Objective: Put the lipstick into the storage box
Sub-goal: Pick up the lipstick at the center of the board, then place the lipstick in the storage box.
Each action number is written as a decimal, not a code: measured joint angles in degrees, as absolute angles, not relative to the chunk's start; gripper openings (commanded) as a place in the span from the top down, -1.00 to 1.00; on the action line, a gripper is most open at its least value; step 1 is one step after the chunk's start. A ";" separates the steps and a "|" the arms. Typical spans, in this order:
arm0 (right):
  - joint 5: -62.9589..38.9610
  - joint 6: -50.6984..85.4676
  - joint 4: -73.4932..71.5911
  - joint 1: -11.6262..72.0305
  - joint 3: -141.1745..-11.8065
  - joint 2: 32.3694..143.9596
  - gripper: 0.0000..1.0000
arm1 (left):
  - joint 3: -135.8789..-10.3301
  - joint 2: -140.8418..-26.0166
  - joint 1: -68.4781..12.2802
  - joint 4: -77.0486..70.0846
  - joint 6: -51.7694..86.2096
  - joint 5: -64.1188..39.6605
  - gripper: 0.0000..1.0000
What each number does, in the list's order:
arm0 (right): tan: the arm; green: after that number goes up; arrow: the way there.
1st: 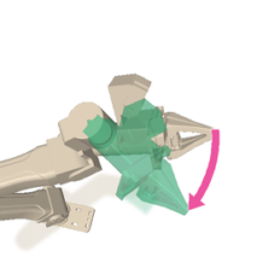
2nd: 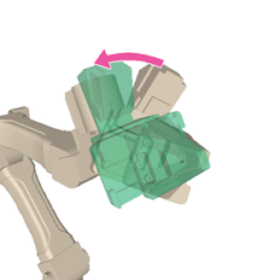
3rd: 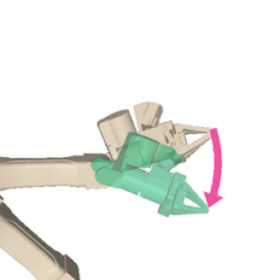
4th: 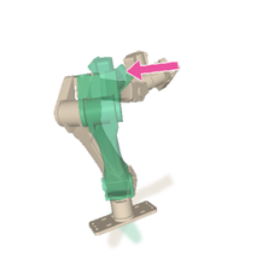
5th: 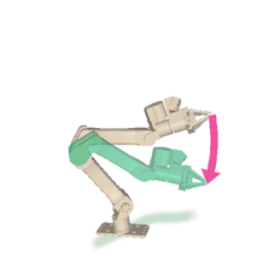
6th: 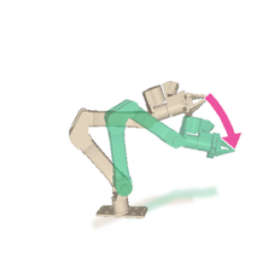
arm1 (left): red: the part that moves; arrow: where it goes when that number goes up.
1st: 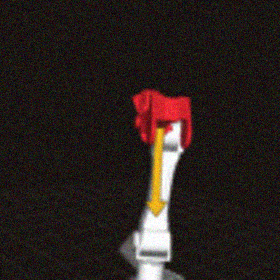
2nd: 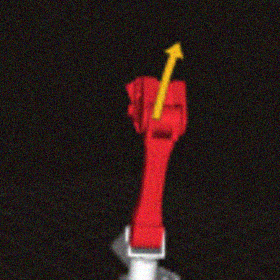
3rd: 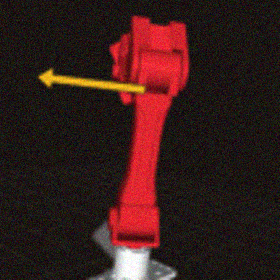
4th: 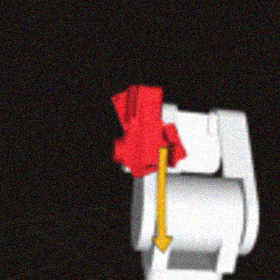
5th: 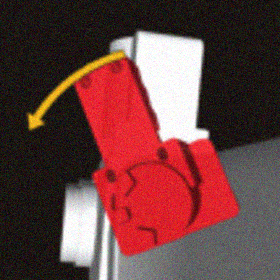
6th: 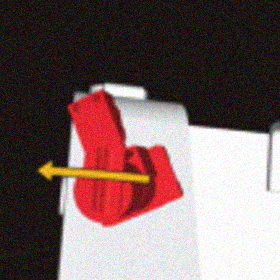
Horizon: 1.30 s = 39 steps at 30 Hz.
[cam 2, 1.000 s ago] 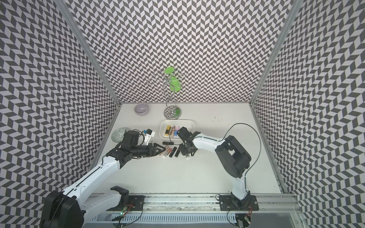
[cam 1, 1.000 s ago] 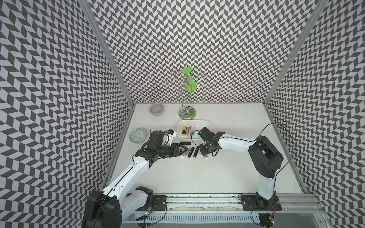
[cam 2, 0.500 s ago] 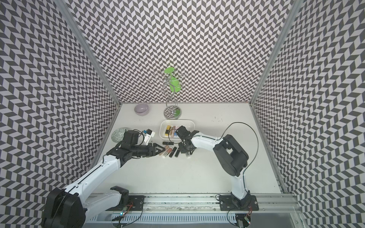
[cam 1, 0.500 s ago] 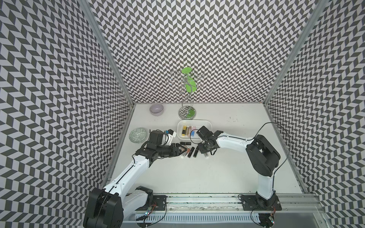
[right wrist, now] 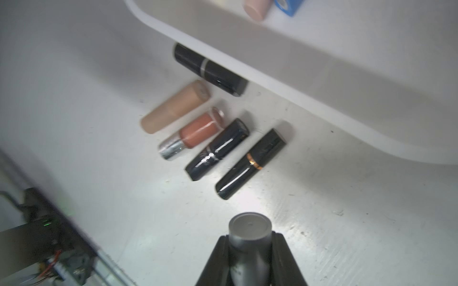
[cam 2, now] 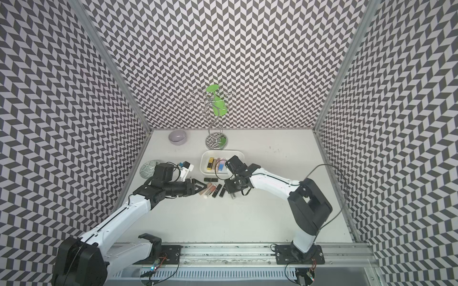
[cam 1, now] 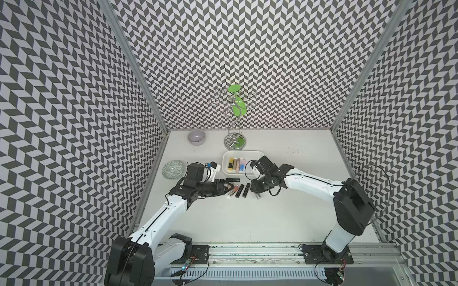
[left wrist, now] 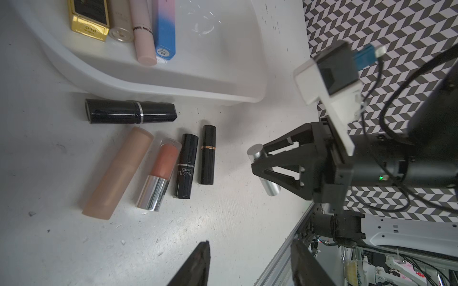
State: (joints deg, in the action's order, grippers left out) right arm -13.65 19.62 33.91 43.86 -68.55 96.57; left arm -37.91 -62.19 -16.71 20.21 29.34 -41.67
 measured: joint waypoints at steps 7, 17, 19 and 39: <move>-25.08 20.67 32.95 41.43 -72.23 93.19 0.61 | -40.69 -62.22 -16.73 19.03 29.91 -41.89 -0.10; -35.86 26.22 28.01 33.34 -78.04 92.58 0.62 | -41.28 -62.17 -17.23 18.50 30.94 -41.85 -0.11; -36.49 27.18 27.33 32.12 -79.35 92.73 0.61 | -41.25 -62.13 -17.34 18.50 31.00 -41.85 -0.11; -36.38 33.08 23.68 25.23 -83.20 100.42 0.62 | -40.93 -61.36 -19.09 18.48 31.86 -41.17 -0.15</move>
